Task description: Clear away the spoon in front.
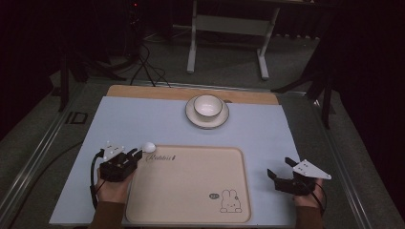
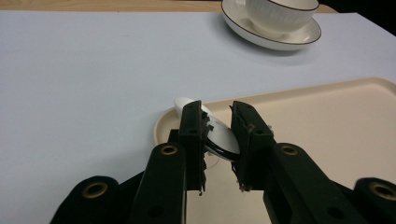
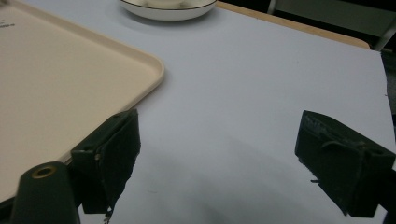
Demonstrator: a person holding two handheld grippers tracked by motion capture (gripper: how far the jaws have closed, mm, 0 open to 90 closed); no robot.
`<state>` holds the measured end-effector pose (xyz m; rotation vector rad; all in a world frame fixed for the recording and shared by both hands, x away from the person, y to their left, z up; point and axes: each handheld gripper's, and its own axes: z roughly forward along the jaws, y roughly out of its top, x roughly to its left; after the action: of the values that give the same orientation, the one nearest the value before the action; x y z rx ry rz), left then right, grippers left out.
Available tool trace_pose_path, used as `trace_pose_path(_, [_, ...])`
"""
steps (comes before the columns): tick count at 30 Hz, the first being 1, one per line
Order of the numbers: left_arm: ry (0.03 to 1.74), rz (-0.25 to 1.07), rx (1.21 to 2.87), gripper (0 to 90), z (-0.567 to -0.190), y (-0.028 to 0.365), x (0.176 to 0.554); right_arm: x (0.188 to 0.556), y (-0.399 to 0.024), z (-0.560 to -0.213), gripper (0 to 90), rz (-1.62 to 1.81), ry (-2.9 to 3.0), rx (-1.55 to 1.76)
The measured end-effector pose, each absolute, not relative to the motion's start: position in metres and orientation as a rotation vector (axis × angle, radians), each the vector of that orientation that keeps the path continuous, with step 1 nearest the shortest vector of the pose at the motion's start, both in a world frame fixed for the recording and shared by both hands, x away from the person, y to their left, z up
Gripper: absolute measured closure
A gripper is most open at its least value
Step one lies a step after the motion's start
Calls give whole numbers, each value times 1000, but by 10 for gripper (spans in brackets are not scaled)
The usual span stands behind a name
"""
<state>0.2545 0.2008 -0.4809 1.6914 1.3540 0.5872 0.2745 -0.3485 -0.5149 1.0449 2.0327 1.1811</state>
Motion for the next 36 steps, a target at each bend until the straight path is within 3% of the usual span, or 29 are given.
trace_pose_path(29, [1465,578,1775,747,-509,180,229,274,-350,-514,139,1187,2028,1046])
trace_pose_path(36, [1469,589,1761,636,-510,178,226,274,-350,-514,139,1186,2028,1043])
